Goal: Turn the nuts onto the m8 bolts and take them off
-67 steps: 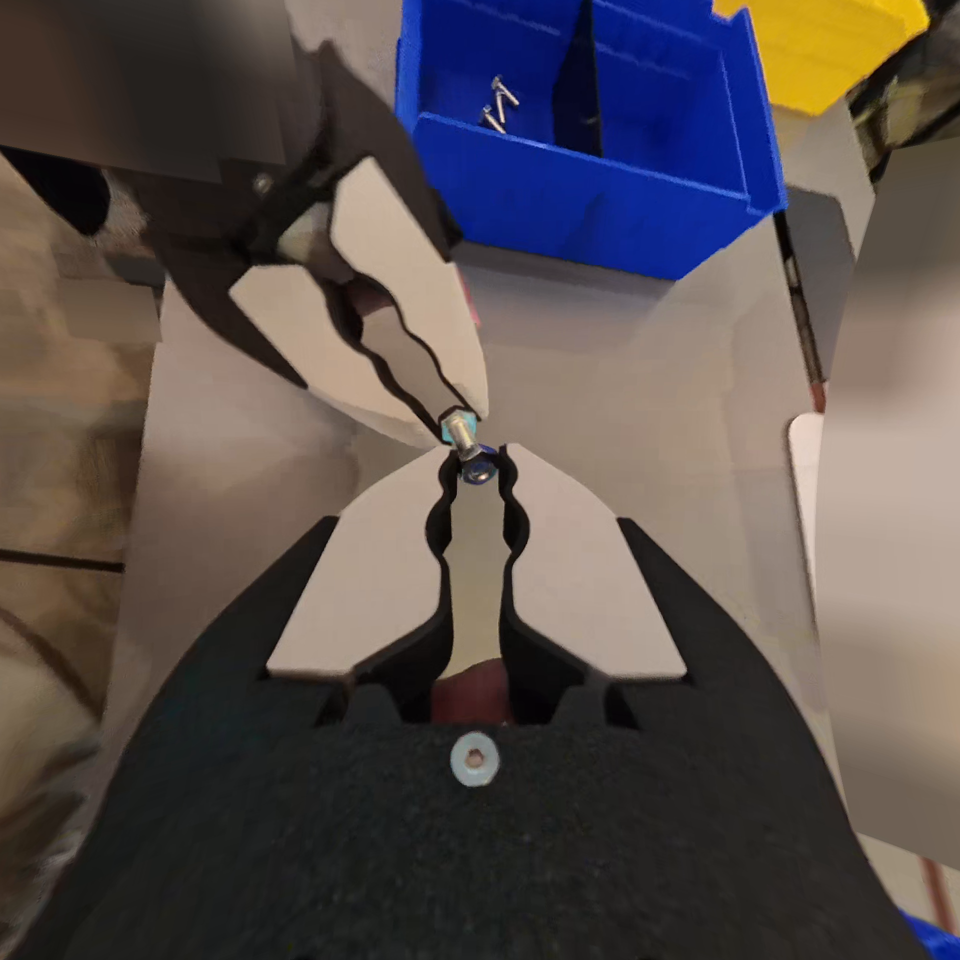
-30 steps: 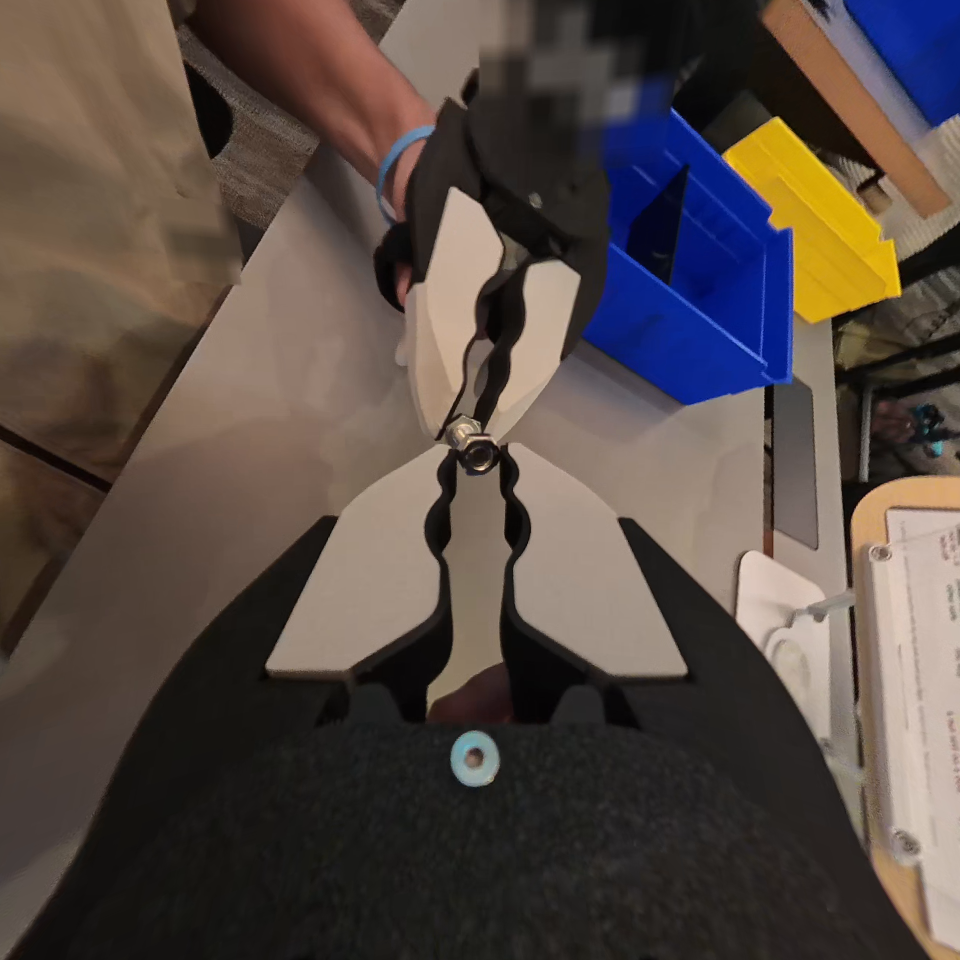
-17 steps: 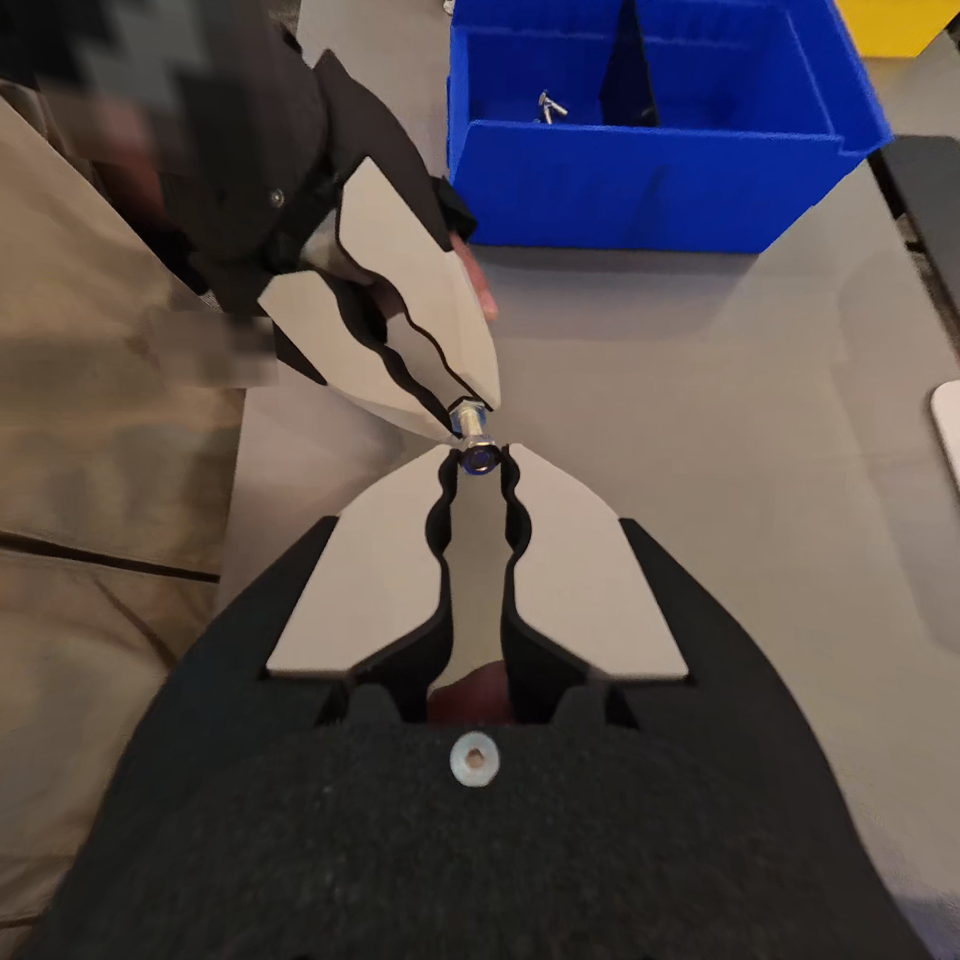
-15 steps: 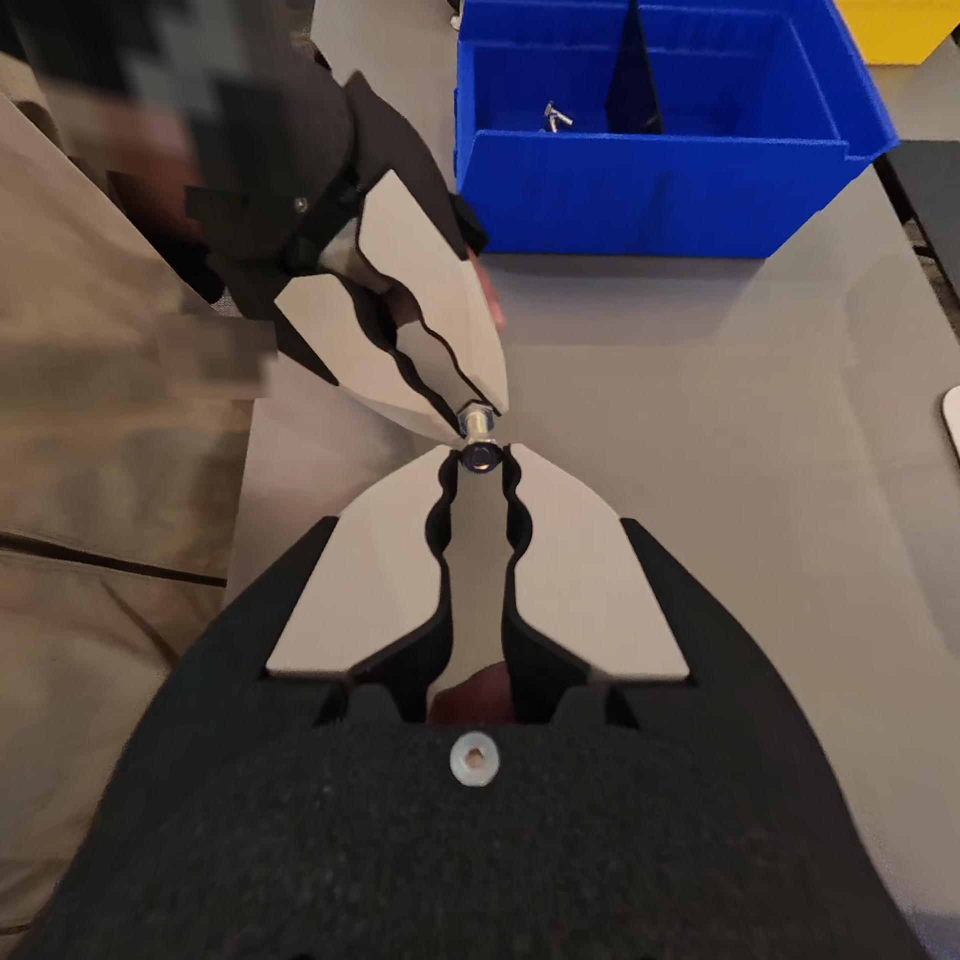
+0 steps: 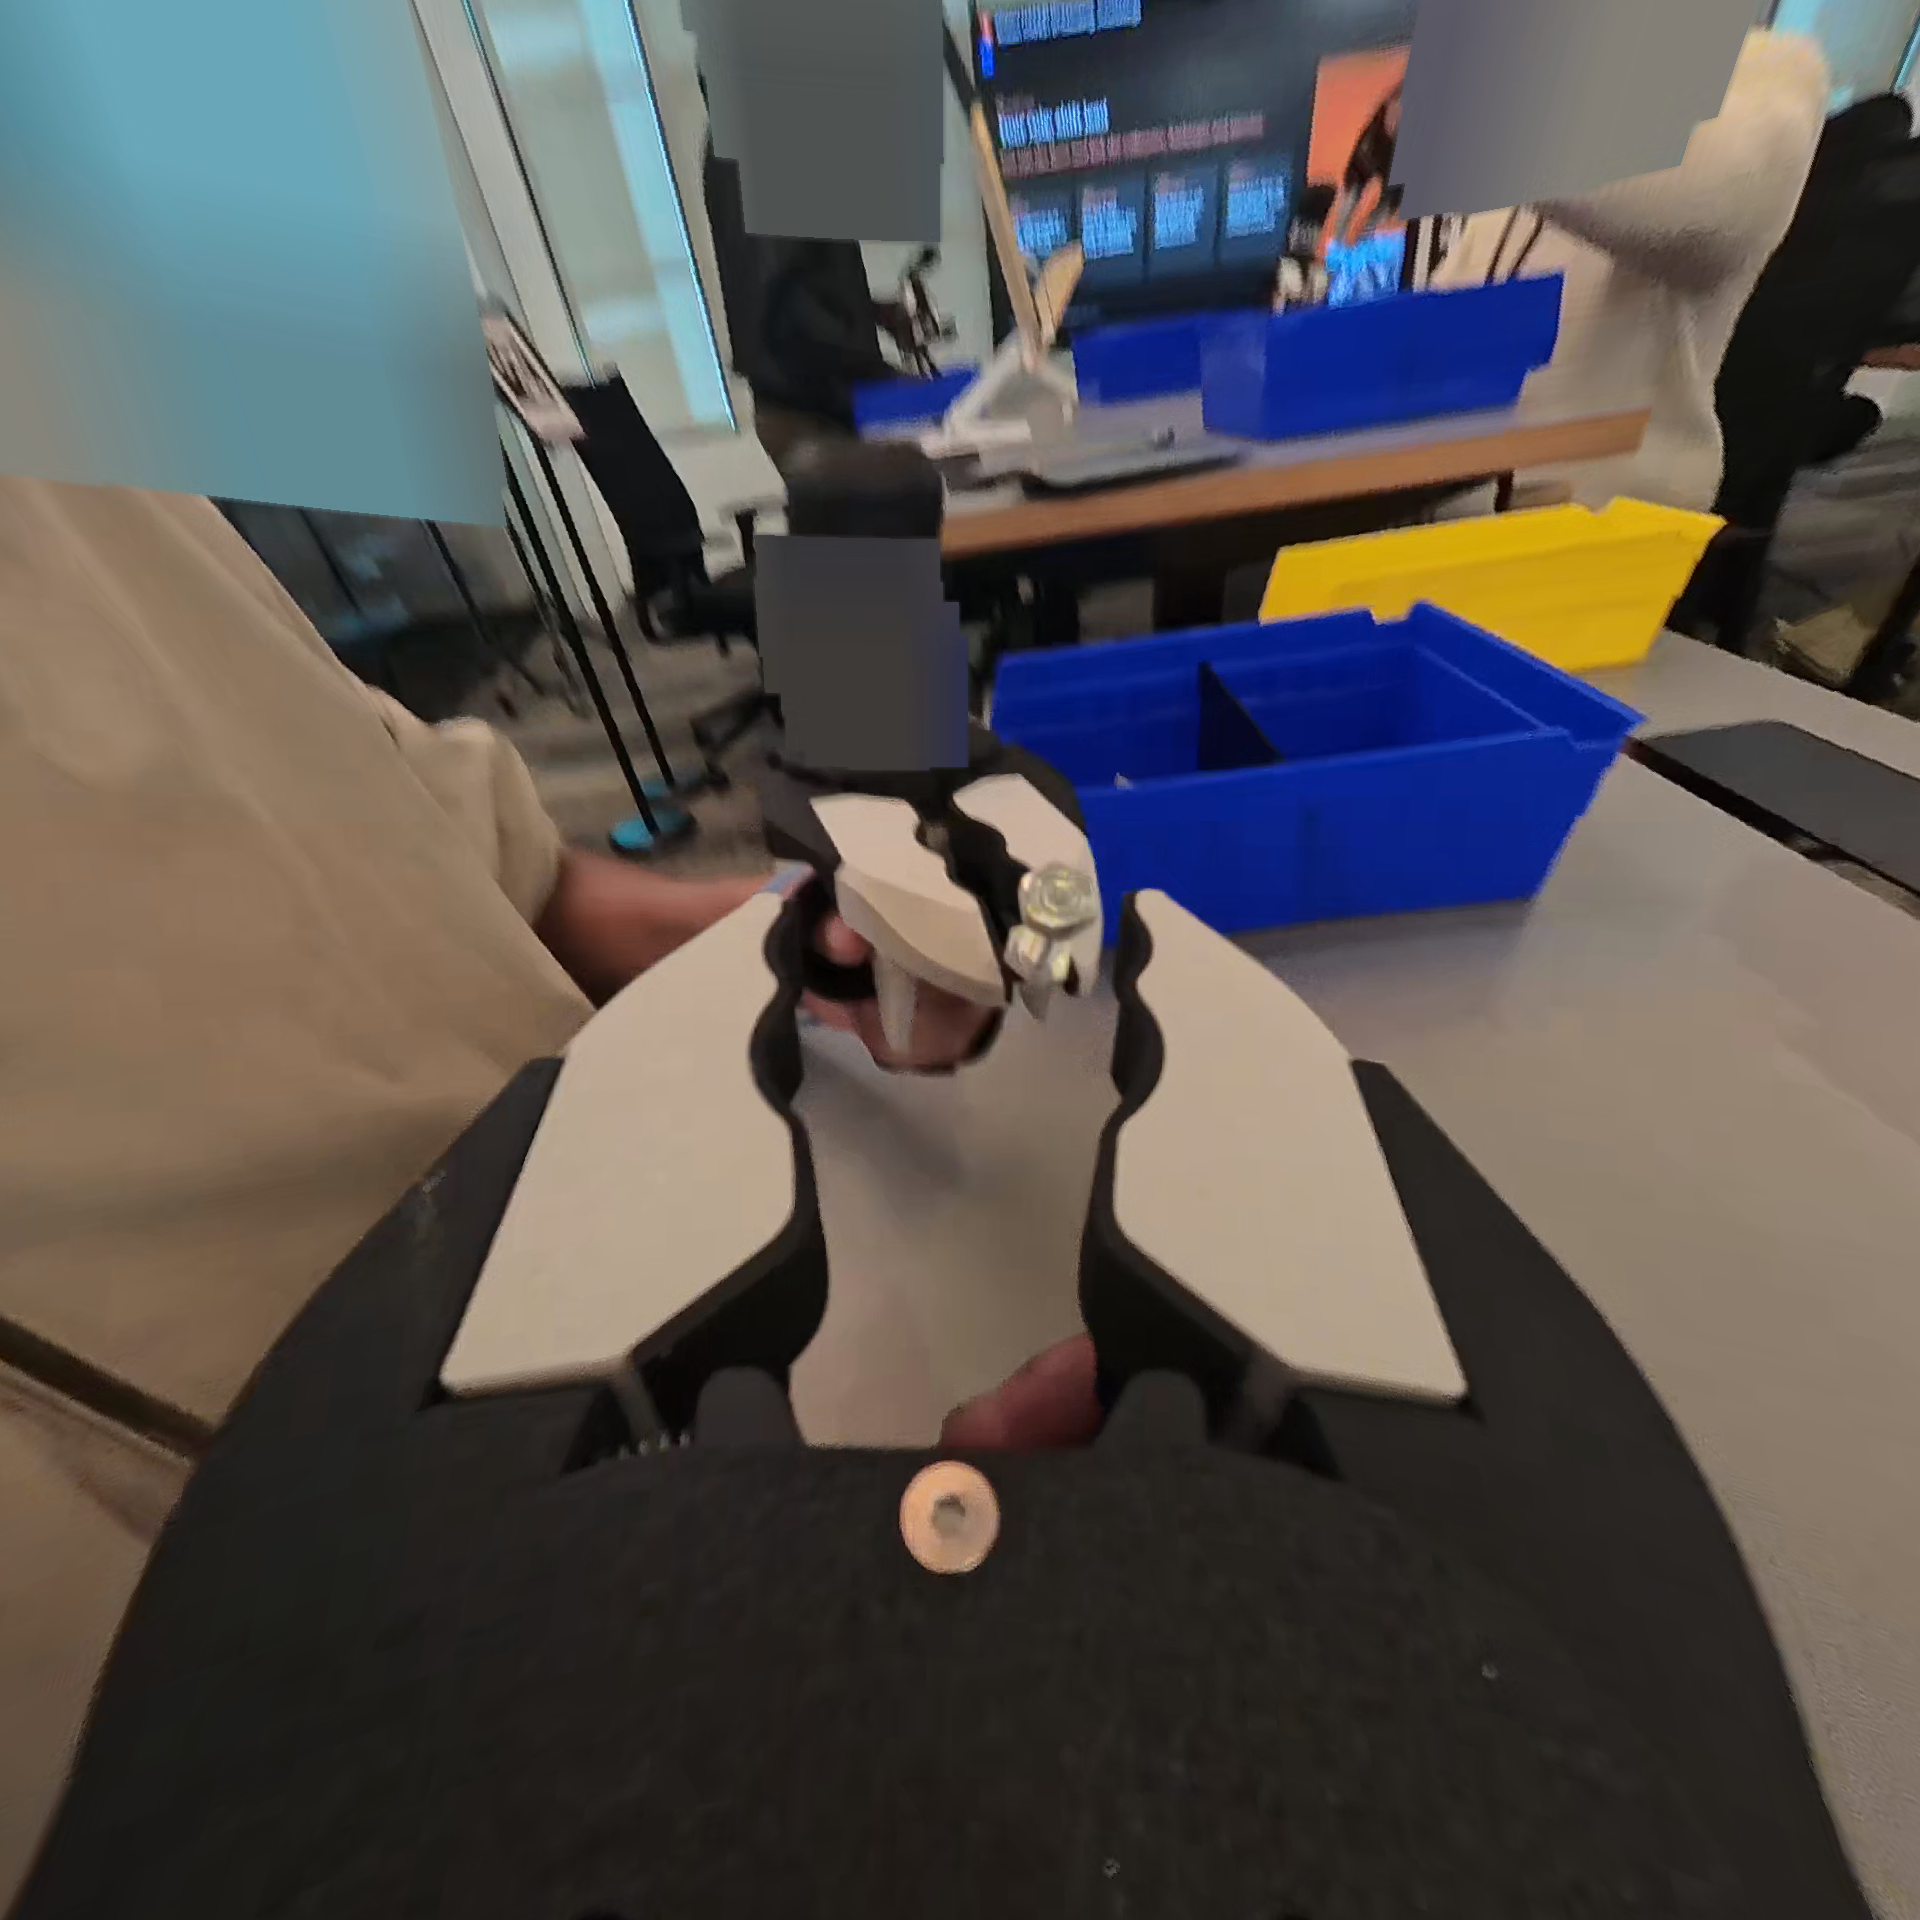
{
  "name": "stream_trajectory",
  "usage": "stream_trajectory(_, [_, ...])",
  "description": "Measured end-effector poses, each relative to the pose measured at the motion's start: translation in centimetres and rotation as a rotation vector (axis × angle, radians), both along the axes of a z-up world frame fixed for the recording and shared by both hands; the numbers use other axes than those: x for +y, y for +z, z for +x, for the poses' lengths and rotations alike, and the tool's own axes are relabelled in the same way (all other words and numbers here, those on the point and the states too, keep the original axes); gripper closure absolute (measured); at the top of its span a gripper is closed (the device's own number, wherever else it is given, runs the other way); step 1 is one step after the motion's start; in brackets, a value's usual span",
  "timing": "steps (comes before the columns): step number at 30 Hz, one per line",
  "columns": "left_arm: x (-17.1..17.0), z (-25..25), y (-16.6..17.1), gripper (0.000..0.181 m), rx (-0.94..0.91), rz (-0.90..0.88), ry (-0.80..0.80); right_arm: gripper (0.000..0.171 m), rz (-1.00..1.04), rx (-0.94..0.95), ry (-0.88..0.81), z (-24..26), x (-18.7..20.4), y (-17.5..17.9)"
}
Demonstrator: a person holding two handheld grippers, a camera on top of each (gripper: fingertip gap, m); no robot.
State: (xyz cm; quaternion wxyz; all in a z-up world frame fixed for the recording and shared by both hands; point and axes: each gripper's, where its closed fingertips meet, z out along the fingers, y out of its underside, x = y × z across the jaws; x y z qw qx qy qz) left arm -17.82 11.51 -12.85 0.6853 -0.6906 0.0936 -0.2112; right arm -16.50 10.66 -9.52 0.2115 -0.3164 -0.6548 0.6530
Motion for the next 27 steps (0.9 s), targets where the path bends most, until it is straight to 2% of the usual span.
stream_trajectory(7, [-0.1, 0.6, 0.6, 0.167, -0.058, 0.026, -0.058, 0.114, -0.066, -0.006, 0.021, -0.8, -1.6, -0.4])
stream_trajectory(12, [-0.1, -0.1, 0.6, 0.167, -0.042, 0.022, -0.025, 0.115, -0.082, -0.004, 0.018, -0.3, -1.5, -0.4])
stream_trajectory(13, [-0.1, -0.4, 0.6, 0.181, -0.04, 0.024, -0.015, 0.117, -0.084, -0.003, 0.021, 0.0, -1.5, -0.4])
stream_trajectory(16, [-0.3, -1.3, 0.7, 0.181, -0.087, 0.03, -0.008, 0.119, -0.063, -0.004, -0.012, -0.1, -0.9, -0.7])
stream_trajectory(19, [-0.2, -1.6, 0.3, 0.181, -0.051, 0.028, 0.013, 0.118, -0.044, -0.01, -0.027, -0.5, -0.4, -0.8])
stream_trajectory(22, [-0.2, -2.3, -1.1, 0.181, 0.008, -0.011, 0.051, 0.118, 0.063, -0.039, -0.125, -0.7, 2.3, -2.2])
stream_trajectory(25, [-0.4, -3.8, -2.8, 0.181, 0.086, -0.065, 0.122, 0.12, 0.191, -0.161, -0.308, -0.6, 6.5, -5.6])
stream_trajectory(27, [-0.3, -4.7, -3.5, 0.181, 0.069, -0.084, 0.145, 0.116, 0.311, -0.229, -0.434, -0.7, 8.5, -7.8])
